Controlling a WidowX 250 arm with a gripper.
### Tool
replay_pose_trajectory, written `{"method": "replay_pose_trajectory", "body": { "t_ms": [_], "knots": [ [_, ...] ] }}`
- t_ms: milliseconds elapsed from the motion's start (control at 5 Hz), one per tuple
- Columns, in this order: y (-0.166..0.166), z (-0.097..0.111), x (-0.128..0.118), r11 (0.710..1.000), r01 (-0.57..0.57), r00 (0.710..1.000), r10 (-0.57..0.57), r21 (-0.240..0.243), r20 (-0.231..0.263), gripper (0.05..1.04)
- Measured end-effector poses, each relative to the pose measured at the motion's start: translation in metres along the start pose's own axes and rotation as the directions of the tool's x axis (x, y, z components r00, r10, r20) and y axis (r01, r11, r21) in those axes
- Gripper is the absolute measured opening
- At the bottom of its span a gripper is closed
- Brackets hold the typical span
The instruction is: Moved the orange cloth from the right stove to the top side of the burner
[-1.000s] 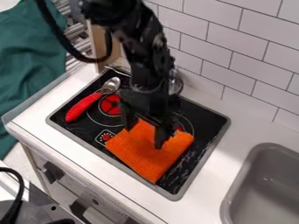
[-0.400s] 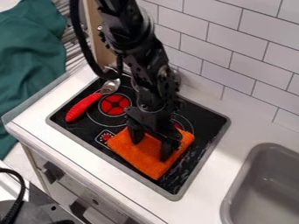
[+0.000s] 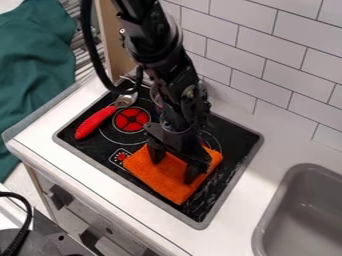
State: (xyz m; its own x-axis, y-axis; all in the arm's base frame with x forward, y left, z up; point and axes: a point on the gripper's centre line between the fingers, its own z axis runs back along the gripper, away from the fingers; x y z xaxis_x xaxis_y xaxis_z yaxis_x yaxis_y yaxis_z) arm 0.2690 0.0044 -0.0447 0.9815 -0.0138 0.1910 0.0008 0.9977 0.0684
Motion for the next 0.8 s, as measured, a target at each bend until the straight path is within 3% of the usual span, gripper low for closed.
{"method": "replay_pose_trajectory", "body": {
  "t_ms": [400,800],
  "knots": [
    [-0.015,-0.01,0.054,0.997,-0.047,0.999,0.048,-0.062,0.014,1.003],
    [-0.026,-0.016,0.091,0.996,-0.022,0.999,0.025,-0.081,0.028,1.003]
  ]
}}
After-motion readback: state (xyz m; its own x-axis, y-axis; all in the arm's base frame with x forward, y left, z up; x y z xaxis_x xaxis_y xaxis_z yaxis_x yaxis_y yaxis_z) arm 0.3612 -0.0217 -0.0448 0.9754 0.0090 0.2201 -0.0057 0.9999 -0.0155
